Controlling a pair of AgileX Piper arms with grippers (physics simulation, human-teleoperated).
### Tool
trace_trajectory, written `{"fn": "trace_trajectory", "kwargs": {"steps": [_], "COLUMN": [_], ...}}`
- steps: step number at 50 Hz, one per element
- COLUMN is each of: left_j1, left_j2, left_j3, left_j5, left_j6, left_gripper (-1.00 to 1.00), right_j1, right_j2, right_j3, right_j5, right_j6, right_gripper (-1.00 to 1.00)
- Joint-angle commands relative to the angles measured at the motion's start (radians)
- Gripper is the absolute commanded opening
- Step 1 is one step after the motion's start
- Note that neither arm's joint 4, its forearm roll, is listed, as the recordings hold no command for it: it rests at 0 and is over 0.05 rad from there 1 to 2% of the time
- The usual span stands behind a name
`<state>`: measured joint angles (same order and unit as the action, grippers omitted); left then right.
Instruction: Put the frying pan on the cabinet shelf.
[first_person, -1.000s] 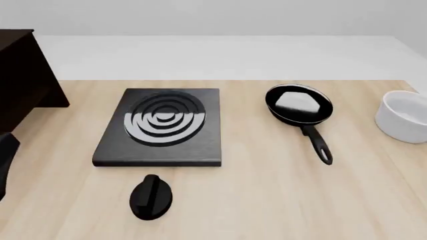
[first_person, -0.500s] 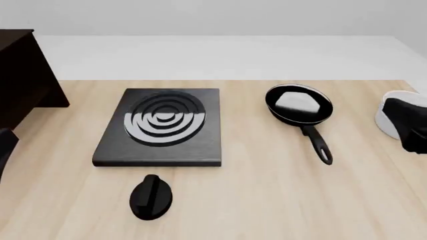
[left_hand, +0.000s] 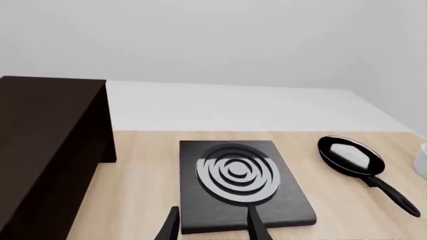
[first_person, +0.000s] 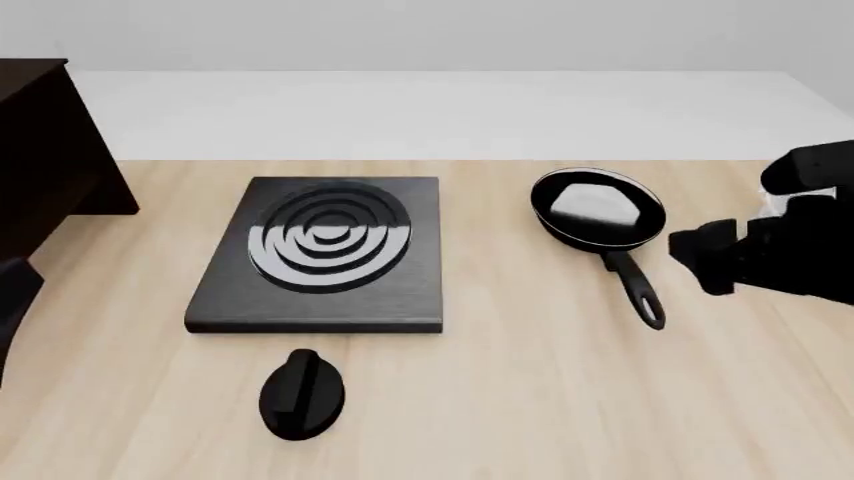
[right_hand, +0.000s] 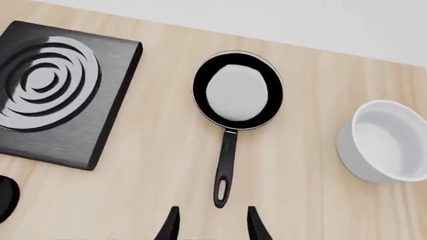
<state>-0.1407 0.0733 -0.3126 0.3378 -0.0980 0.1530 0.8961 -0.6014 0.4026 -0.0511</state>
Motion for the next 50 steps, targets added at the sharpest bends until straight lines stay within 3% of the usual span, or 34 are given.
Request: {"fn": "trace_trajectory", "kwargs": {"steps": [1,7,20,50], "left_j1": [-0.010,-0.010,-0.015,-0.011], "left_j2": [0.005,0.005,0.010,0.012], "left_j3": [0.011,0.011,0.018,0.052], "left_j5": [-0.009,-0.006,-0.012,-0.040], "left_j6": [-0.002,0.000,0.005,0.030], "left_gripper": [1.00,1.00,1.00,1.00], "right_j1": [-0.019,-0.026,-0.020,-0.090], "right_j2": [0.176,0.255,0.385,0.626], "right_j3": [-0.102,-0.155,-0.227,-0.323], "right_j5": [0.059,0.088,0.126,0.093], "right_j6": [-0.006,-0.047,-0.061,-0.122], "right_gripper": [1.00,1.00,1.00,1.00]}}
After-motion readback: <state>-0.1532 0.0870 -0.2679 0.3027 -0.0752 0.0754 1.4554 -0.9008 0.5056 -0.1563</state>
